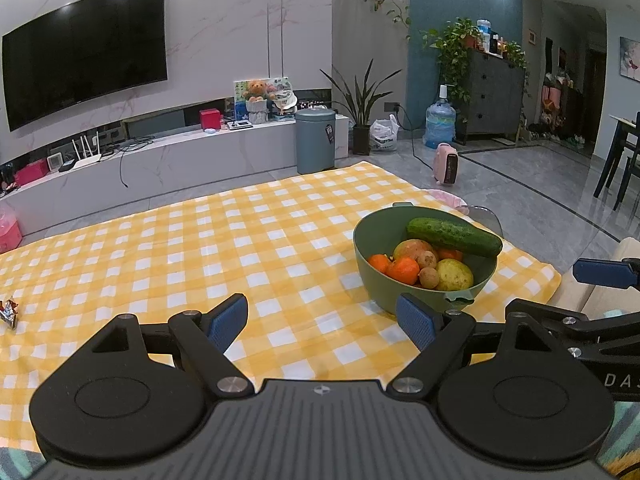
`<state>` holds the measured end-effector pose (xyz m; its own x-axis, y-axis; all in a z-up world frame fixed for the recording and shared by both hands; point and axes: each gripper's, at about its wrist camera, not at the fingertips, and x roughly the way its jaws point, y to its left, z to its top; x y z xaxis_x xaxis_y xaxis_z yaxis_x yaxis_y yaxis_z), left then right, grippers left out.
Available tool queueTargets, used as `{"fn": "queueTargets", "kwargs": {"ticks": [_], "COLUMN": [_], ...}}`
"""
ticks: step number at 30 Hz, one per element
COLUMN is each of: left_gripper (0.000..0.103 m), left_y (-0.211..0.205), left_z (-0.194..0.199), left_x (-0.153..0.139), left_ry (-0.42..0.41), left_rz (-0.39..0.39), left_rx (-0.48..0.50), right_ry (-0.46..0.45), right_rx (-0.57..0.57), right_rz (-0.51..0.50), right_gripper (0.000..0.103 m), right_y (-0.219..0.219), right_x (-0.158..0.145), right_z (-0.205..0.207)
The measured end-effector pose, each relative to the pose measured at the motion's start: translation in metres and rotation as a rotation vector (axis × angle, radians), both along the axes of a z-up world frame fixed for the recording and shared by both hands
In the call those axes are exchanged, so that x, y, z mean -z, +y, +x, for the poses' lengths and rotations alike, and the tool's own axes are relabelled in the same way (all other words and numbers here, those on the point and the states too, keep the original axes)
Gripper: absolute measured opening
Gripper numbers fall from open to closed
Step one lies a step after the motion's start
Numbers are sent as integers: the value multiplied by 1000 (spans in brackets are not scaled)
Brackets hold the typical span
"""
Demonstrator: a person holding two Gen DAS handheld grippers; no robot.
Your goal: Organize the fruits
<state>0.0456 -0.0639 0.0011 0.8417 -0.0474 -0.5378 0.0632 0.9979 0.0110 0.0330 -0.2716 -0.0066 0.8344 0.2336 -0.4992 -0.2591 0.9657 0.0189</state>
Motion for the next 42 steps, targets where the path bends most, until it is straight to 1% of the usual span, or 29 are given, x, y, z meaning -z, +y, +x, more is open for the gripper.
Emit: {"fn": "queueTargets", "kwargs": {"ticks": [19,29,42], "left_gripper": [98,98,98], "left_y": [6,7,6], "left_z": [0,-1,-2], "left_x": [0,0,1], "left_ry": [8,19,13], "left_rz": [4,-6,-1], "left_rx": [-10,-8,-3], "right_ry": [12,21,34], "right_rx": [4,7,12], "right_rz": [1,-2,-1], "right_gripper": [85,86,86], "right_y": [2,2,2], "right_x": [3,4,6], "right_z": [1,1,4]}}
